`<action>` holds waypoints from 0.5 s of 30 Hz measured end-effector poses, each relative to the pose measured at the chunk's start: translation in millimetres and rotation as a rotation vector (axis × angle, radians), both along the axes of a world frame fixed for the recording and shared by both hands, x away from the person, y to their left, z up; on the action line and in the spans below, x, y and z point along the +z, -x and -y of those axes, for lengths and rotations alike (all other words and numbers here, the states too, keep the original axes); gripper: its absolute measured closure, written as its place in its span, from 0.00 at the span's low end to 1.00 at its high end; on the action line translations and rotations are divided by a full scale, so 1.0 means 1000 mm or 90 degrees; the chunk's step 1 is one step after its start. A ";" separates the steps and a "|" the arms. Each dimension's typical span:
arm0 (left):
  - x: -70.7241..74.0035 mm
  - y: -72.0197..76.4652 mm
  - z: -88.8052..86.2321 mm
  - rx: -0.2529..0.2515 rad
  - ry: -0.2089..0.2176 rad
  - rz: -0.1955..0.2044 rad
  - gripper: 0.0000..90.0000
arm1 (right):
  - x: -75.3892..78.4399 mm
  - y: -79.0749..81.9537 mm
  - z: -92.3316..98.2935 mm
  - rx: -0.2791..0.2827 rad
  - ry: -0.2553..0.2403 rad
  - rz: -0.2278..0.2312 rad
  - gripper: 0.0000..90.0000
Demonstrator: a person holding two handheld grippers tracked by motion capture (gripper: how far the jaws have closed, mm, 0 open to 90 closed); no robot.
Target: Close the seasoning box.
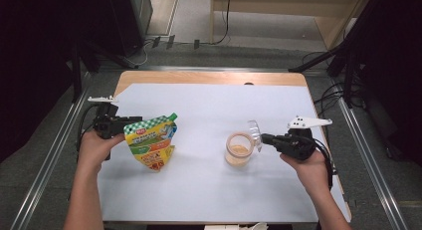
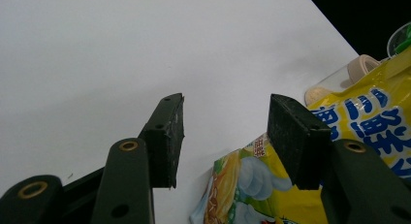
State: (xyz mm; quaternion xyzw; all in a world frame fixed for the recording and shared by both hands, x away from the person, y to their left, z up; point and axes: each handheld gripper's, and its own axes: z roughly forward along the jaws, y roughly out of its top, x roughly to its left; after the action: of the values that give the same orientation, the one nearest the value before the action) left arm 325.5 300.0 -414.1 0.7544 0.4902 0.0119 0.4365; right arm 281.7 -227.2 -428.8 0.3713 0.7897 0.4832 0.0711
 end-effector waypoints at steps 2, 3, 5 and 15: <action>0.000 0.000 0.000 0.001 0.000 0.000 0.53 | 0.000 0.000 -0.001 0.001 0.000 0.002 1.00; 0.000 0.000 0.000 0.001 0.000 0.000 0.53 | 0.000 0.000 -0.001 0.000 0.000 0.004 1.00; -0.001 0.000 0.000 0.001 -0.001 -0.001 0.53 | 0.001 0.000 0.000 0.000 -0.002 0.004 0.99; -0.001 0.000 0.001 0.000 -0.003 -0.004 0.53 | -0.003 -0.002 0.003 0.000 0.000 0.005 0.83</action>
State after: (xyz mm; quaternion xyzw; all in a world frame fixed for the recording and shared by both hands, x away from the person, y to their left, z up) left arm 325.9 298.8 -414.9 0.7554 0.4914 0.0107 0.4334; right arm 284.1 -229.8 -431.5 0.3694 0.7892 0.4849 0.0745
